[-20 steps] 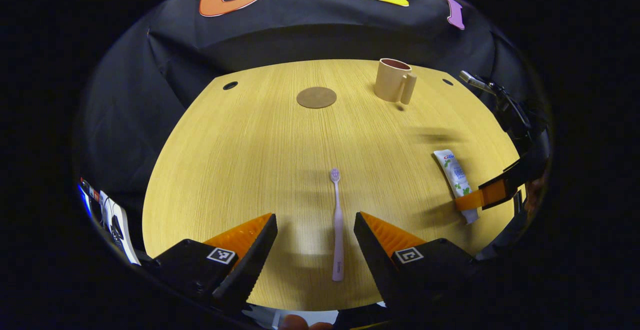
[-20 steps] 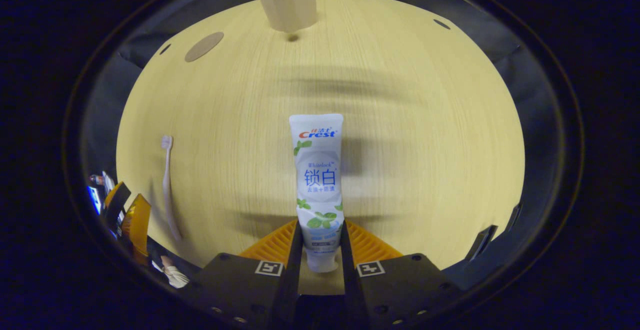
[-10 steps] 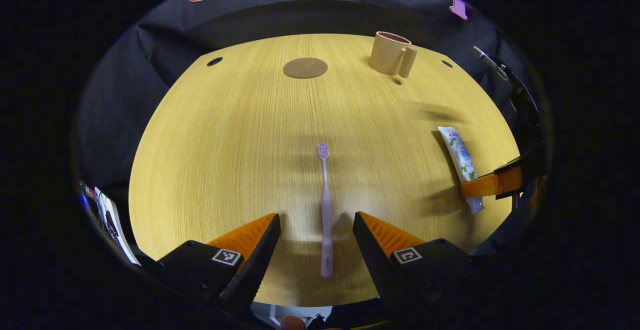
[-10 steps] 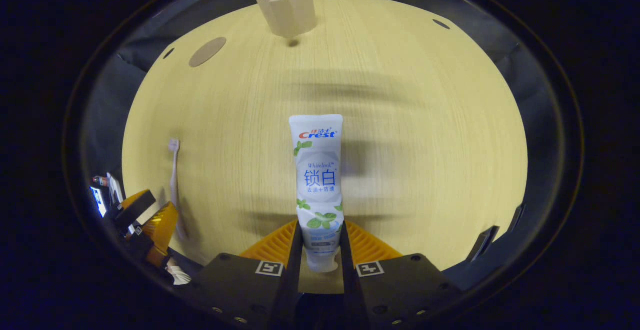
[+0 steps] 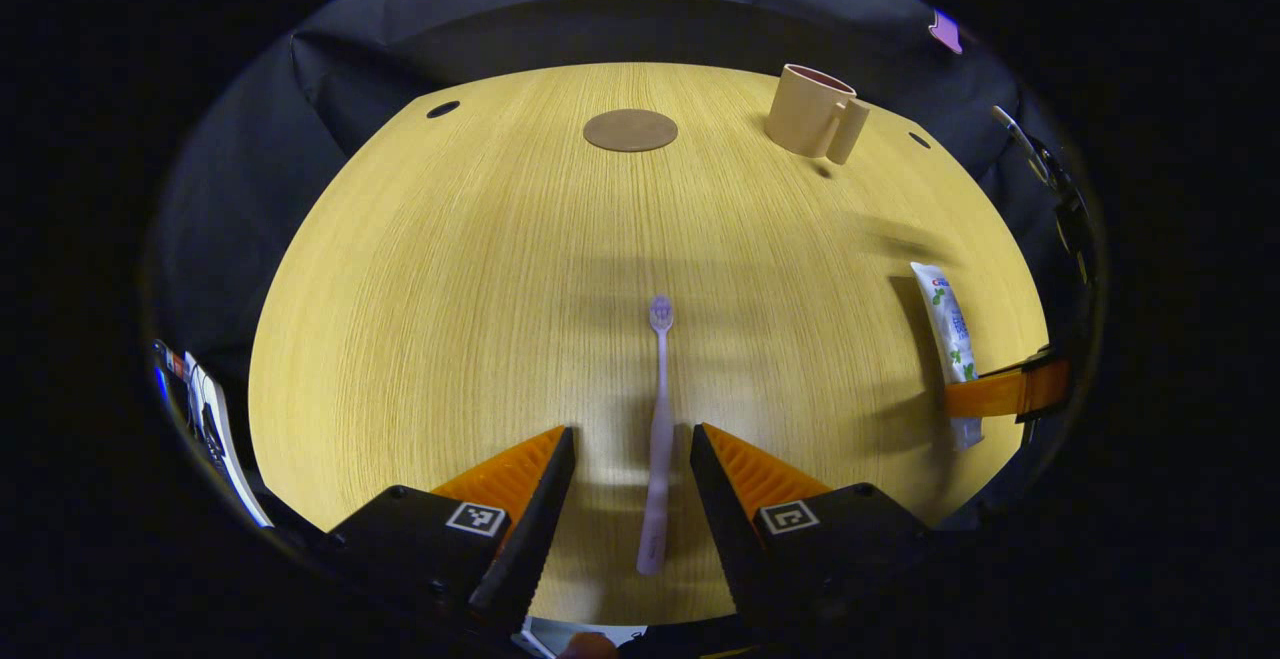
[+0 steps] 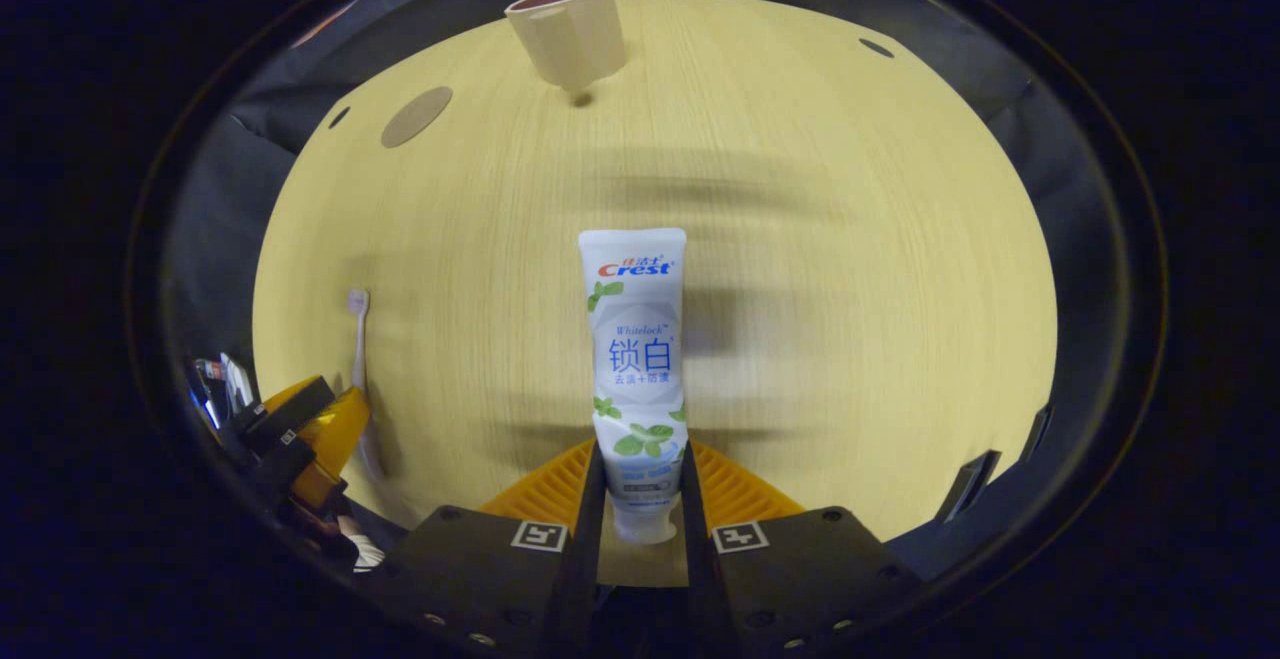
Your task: Put the toothbrush and toothpaste on the desktop into the cup, then pick up the cup and place it on the coaster on the desktop.
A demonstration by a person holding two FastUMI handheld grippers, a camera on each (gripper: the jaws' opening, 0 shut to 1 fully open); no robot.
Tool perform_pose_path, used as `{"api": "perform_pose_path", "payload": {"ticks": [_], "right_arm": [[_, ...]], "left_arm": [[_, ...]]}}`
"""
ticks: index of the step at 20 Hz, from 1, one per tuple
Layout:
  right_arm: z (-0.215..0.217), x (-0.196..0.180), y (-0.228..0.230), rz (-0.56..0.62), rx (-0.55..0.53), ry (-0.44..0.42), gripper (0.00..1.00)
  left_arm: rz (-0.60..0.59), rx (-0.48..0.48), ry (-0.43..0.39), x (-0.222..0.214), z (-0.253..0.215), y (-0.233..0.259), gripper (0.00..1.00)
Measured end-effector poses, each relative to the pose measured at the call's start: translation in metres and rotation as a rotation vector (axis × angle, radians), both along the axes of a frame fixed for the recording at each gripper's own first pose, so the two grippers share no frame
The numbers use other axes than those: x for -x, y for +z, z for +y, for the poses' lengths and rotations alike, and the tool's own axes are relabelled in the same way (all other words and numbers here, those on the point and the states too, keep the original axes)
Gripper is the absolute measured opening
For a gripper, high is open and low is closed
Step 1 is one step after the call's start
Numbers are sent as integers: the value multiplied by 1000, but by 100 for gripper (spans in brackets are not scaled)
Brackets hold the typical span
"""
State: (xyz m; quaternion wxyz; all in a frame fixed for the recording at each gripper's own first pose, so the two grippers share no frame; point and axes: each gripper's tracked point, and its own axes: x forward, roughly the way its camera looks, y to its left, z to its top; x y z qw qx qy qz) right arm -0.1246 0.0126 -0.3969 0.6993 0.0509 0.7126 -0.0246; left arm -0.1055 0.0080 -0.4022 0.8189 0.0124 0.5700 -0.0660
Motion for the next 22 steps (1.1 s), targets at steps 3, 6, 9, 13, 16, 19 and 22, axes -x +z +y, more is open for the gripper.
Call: {"api": "perform_pose_path", "payload": {"ticks": [3, 6, 9, 13, 16, 19, 22], "right_arm": [[-1, -1, 0, -2, 3, -1, 37], [0, -1, 0, -8, 6, -7, 38], [0, 0, -2, -20, 13, -5, 37], [-1, 0, -1, -32, 15, 4, 37], [-1, 0, -2, -38, 21, 4, 37], [0, -1, -1, -43, 18, 4, 36], [0, -2, -2, -65, 8, -6, 37]], "left_arm": [[7, 1, -8, -1, 0, -7, 74], [3, -1, -9, -1, 0, -13, 79], [-3, -1, -10, 0, 2, -16, 67], [-13, 2, -1, -4, 5, -17, 40], [-6, 11, 19, -10, 6, -15, 17], [-2, 35, 20, -20, 2, -11, 12], [-9, 66, 33, -33, -6, -1, 8]]}}
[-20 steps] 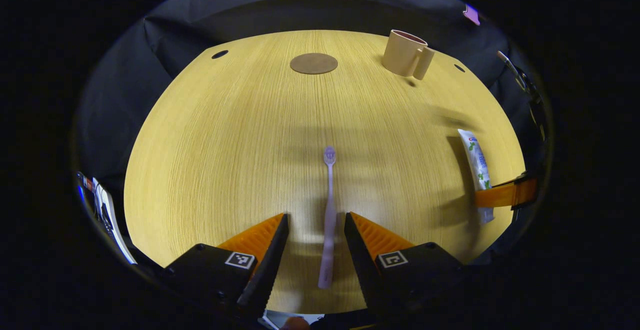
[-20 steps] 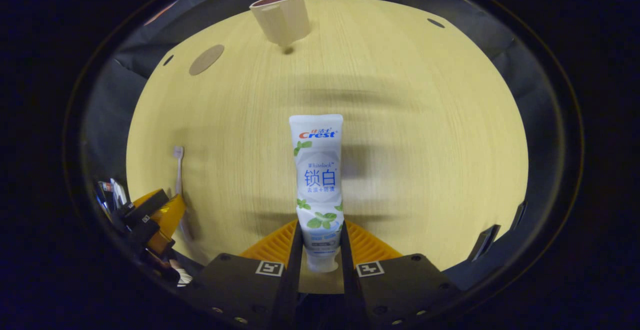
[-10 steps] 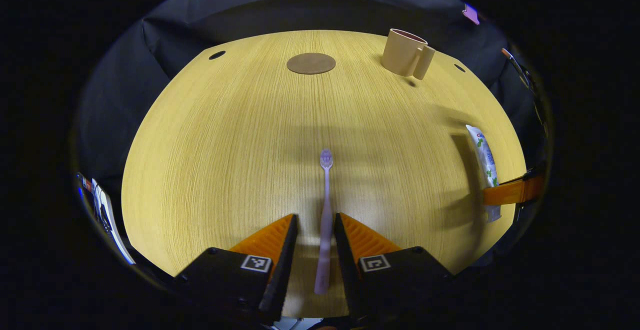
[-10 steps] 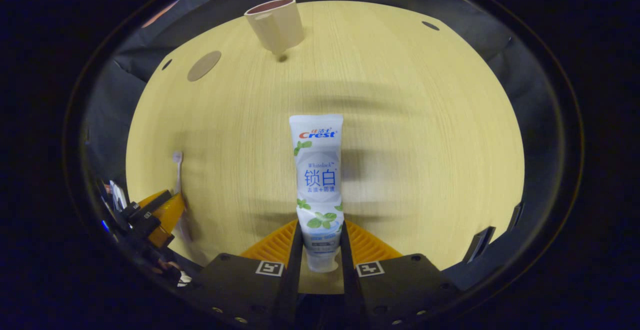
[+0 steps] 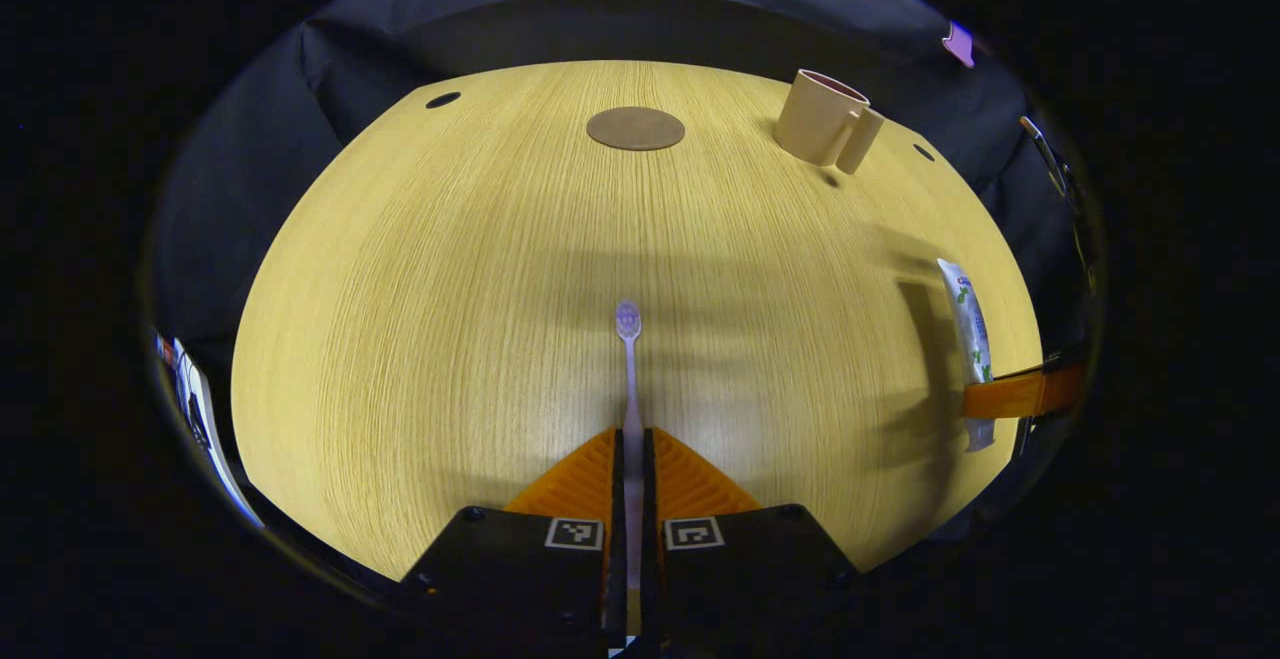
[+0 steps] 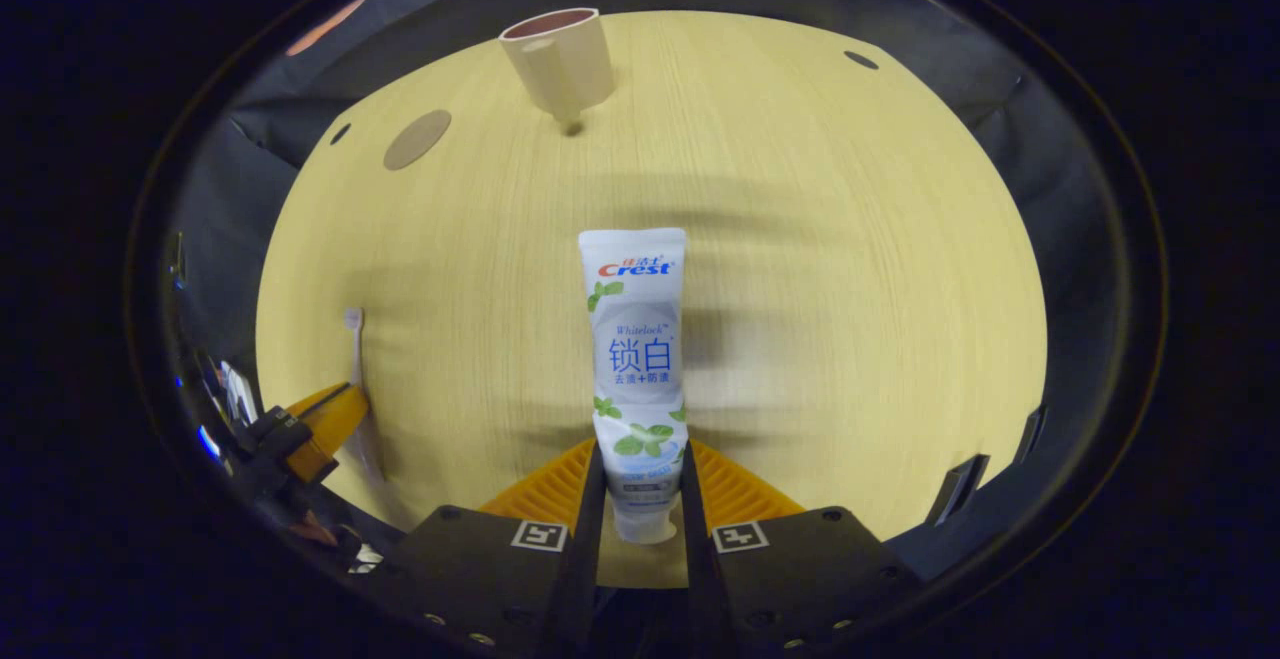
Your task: Put the toothbrush and toothpaste on the desktop into the cup, then pick up the cup and place it on the coaster on the desktop.
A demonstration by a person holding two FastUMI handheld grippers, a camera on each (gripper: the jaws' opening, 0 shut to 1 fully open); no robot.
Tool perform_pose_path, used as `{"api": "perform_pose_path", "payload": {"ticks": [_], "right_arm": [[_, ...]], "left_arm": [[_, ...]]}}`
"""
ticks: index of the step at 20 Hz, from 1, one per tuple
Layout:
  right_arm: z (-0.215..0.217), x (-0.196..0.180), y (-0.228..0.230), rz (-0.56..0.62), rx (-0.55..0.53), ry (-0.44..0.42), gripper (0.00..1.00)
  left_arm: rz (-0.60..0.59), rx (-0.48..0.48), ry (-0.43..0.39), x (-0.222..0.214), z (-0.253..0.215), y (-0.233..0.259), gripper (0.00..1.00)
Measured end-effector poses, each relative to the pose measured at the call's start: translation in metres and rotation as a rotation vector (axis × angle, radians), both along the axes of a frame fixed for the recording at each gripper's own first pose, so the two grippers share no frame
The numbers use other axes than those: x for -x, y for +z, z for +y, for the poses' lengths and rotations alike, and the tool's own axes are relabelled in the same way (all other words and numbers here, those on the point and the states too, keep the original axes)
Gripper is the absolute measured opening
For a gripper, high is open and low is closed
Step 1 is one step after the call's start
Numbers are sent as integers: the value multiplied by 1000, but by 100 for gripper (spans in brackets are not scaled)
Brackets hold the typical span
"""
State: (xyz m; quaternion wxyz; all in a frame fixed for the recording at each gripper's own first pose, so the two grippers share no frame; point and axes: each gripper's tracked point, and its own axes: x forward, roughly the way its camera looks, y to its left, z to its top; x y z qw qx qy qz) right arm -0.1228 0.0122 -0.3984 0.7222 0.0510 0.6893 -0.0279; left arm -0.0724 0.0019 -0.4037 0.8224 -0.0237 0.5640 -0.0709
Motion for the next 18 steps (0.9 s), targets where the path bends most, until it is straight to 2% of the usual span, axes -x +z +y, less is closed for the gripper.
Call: {"api": "perform_pose_path", "payload": {"ticks": [4, 6, 7, 9, 12, 18], "right_arm": [[1, -1, 1, -33, -15, -14, 36], [1, -3, 4, -51, -21, -24, 35], [0, -5, 5, -63, -23, -24, 35], [-1, -11, 8, -104, -21, -25, 34], [0, -36, 16, -206, -29, -36, 34], [-1, -116, 43, -449, -20, 2, 34]], "left_arm": [[-33, 21, -6, -30, -18, 25, 5], [-48, 35, -3, -15, 4, 24, 5], [-55, 41, -3, -28, -17, 29, 5], [-72, 49, -8, -32, -19, 39, 5], [-103, 59, -5, -40, -20, 53, 5], [-180, 64, 29, -59, -15, 86, 5]]}}
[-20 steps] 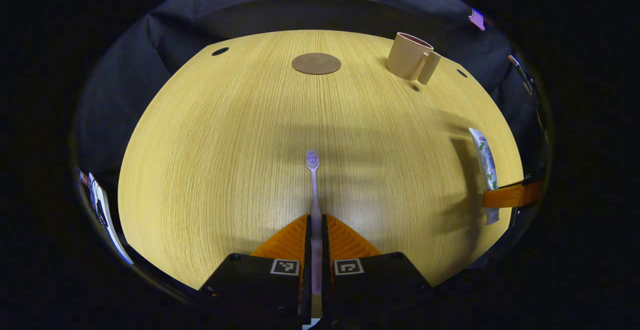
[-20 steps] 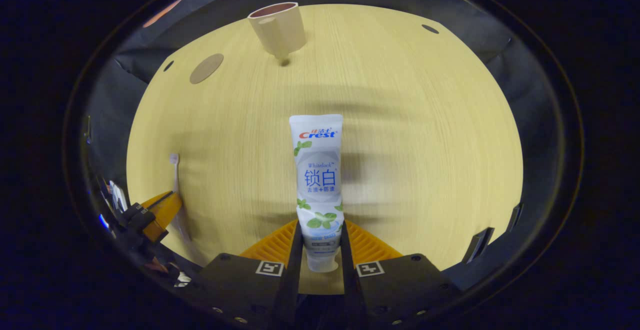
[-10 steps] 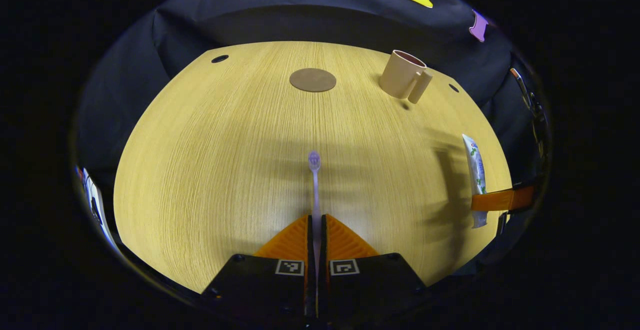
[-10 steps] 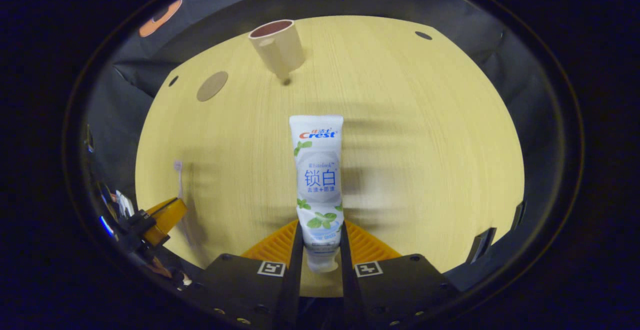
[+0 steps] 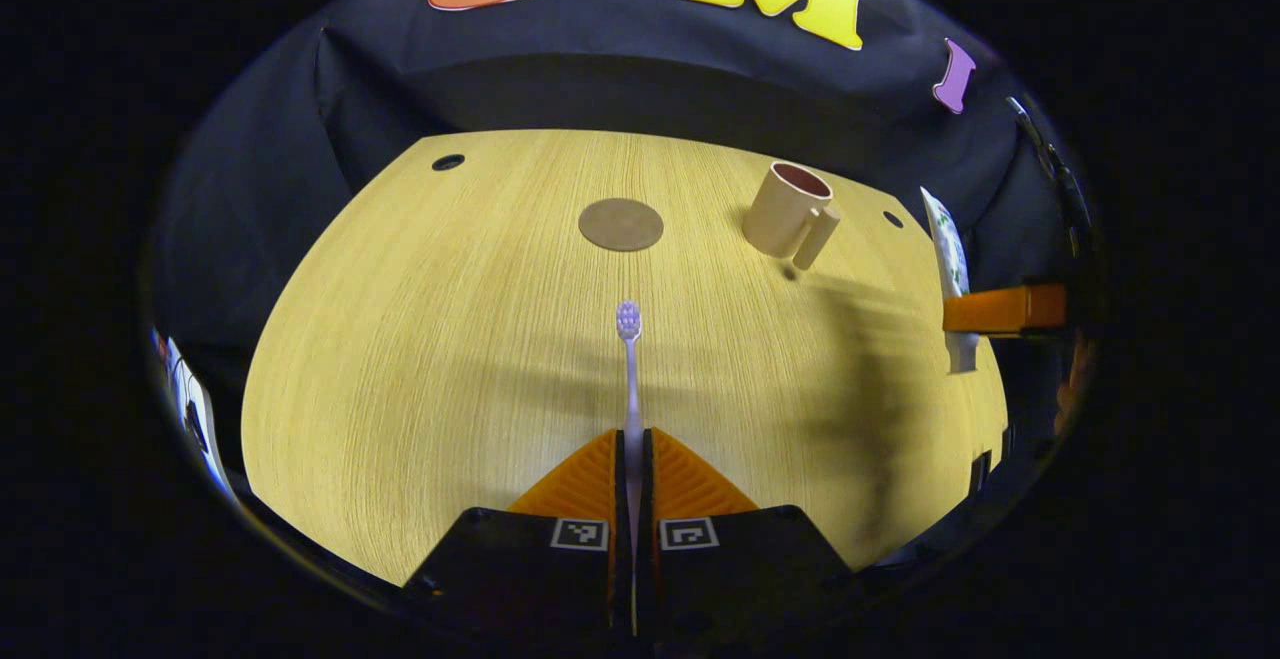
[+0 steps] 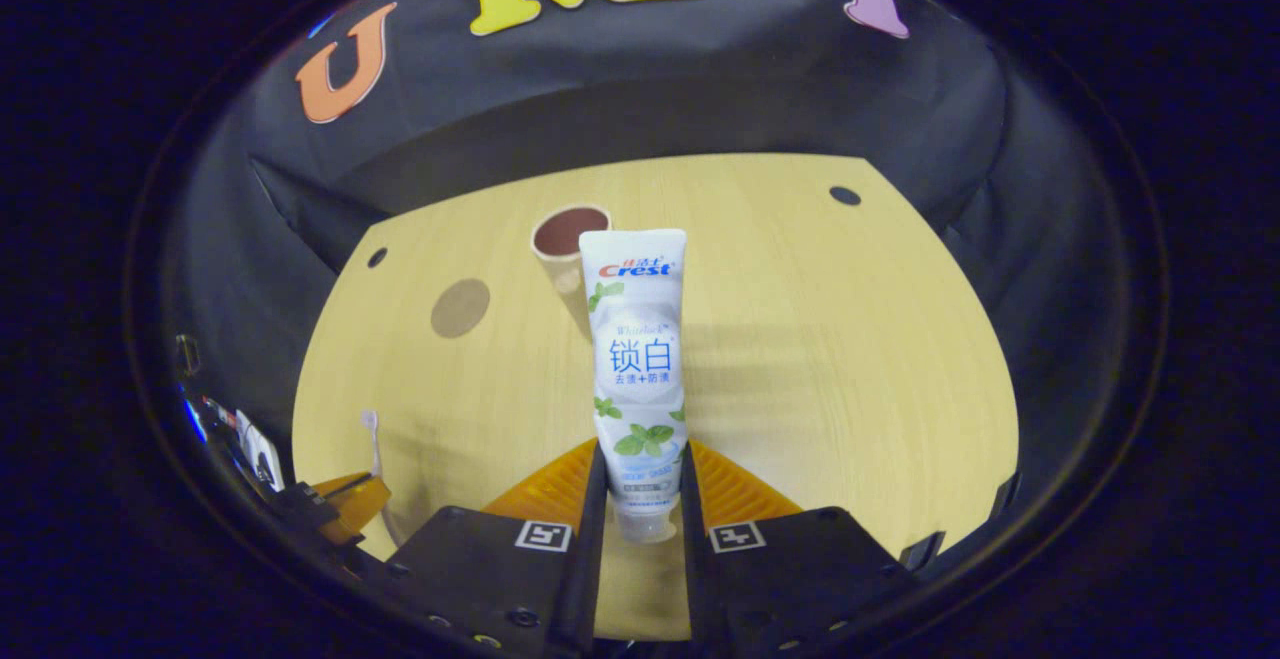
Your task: Put the toothbrush and toothpaste on the desktop into the cup, then pick up the cup and place it on the coaster on the desktop.
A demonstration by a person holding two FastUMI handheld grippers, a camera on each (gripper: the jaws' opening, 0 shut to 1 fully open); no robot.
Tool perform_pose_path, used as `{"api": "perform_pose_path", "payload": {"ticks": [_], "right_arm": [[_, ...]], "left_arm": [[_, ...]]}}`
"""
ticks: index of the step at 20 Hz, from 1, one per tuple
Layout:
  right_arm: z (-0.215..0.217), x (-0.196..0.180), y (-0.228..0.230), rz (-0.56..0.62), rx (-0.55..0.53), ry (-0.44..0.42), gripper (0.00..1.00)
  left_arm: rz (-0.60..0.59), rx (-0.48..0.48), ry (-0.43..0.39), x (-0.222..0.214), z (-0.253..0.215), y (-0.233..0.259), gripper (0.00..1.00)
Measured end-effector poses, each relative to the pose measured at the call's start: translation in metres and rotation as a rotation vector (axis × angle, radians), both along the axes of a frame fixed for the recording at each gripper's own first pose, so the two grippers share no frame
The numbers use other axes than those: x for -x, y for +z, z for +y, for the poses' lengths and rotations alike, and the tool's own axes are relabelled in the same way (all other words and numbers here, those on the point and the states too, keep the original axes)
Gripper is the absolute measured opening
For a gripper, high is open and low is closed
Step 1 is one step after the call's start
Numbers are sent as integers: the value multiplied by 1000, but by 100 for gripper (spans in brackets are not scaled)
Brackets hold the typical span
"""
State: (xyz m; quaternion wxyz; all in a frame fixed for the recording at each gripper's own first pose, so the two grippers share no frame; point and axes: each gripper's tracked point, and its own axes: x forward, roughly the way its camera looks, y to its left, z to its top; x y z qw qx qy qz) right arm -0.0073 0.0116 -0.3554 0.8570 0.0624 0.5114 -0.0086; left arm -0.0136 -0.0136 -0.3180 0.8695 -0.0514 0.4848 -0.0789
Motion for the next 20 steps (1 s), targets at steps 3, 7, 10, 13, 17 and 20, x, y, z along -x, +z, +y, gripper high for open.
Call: {"api": "perform_pose_path", "payload": {"ticks": [3, 7, 10, 13, 17, 20], "right_arm": [[8, -46, 7, -151, 18, 32, 34], [19, -95, 19, -296, -6, 37, 34], [30, -137, 15, -393, 4, 54, 34], [38, -174, 14, -498, 7, 56, 34], [49, -198, -13, -525, -2, 54, 34], [56, -204, -24, -569, 18, 72, 34]], "left_arm": [[-42, 4, 16, -10, 2, 15, 5], [-64, -5, 20, -18, -1, 28, 5], [-88, 18, 53, -23, -4, 38, 5], [-116, -3, 63, -28, -1, 46, 5], [-157, -8, 66, -24, -5, 59, 5], [-185, -20, 53, -30, -10, 65, 4]]}}
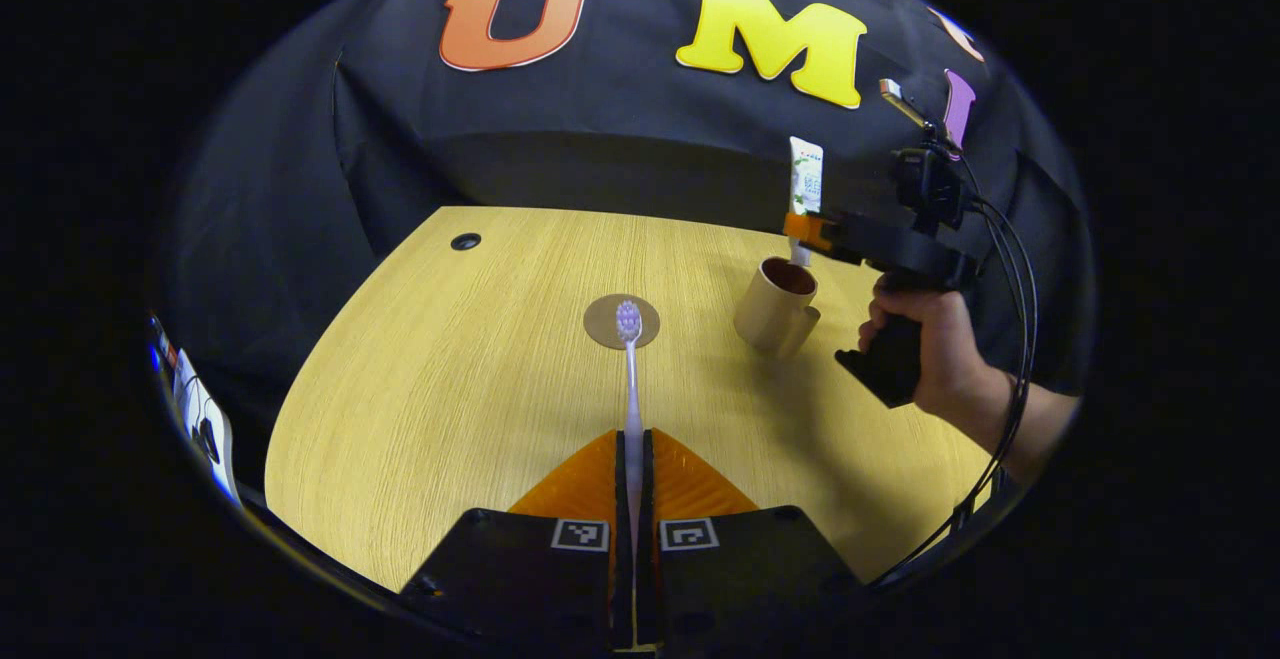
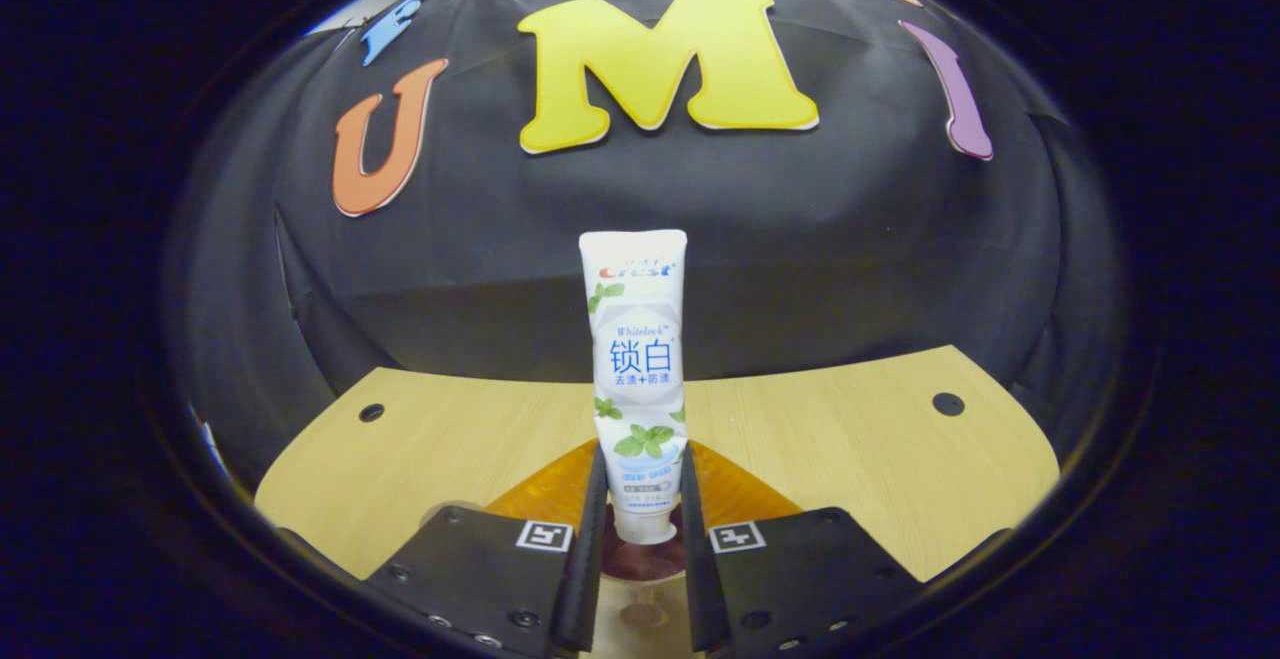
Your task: Put the toothbrush and toothpaste on the desktop into the cup, then pick up the cup and place it on the coaster on the desktop.
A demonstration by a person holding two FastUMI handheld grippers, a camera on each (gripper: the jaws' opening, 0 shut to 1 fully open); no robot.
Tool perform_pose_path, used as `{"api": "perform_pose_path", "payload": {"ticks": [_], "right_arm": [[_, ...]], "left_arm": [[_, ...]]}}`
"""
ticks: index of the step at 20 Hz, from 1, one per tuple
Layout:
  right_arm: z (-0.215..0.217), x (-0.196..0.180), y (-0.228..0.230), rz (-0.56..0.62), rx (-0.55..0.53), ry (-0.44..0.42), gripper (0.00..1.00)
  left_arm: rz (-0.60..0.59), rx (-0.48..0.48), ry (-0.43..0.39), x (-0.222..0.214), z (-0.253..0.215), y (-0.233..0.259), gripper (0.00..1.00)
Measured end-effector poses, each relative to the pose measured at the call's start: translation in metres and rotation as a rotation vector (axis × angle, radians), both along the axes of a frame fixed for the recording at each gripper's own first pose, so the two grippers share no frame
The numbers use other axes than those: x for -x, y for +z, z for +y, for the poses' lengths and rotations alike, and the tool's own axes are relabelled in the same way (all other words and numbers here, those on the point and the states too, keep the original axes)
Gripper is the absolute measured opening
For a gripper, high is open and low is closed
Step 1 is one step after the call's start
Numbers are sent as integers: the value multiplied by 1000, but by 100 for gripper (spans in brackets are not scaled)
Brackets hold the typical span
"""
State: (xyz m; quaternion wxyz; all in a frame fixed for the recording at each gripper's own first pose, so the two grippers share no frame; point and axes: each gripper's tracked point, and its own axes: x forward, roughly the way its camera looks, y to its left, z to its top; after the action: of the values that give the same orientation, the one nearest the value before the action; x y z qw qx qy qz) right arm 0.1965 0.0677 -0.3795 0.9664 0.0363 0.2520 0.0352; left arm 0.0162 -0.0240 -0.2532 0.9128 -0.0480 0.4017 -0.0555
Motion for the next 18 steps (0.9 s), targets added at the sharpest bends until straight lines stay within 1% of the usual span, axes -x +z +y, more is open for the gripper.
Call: {"api": "perform_pose_path", "payload": {"ticks": [3, 5, 8, 9, 12, 13, 14, 17, 18], "right_arm": [[1, 1, -18, 2, 11, 0, 34], [1, 2, -24, -16, 19, 2, 34], [0, 6, -37, -4, 48, 8, 34], [0, 4, -35, -21, 49, 11, 34], [5, 7, -36, -20, 52, 39, 40], [6, 7, -36, -20, 50, 43, 48], [7, 9, -37, -19, 40, 49, 48], [4, 11, -28, -20, 29, 35, 66], [3, 10, -19, -39, 22, 29, 69]], "left_arm": [[-14, 5, 5, -7, -3, 4, 5], [-19, 0, 3, -11, -4, 3, 5], [-16, -11, 5, -12, -1, 3, 5], [-13, -11, 6, -11, 0, 3, 5], [9, -14, 21, -6, 4, -4, 5], [12, -11, 24, -6, 5, -6, 5], [13, -13, 24, -8, 3, -4, 5], [-4, -12, 10, -13, -2, -1, 5], [-12, -8, 4, -16, -4, -3, 5]]}}
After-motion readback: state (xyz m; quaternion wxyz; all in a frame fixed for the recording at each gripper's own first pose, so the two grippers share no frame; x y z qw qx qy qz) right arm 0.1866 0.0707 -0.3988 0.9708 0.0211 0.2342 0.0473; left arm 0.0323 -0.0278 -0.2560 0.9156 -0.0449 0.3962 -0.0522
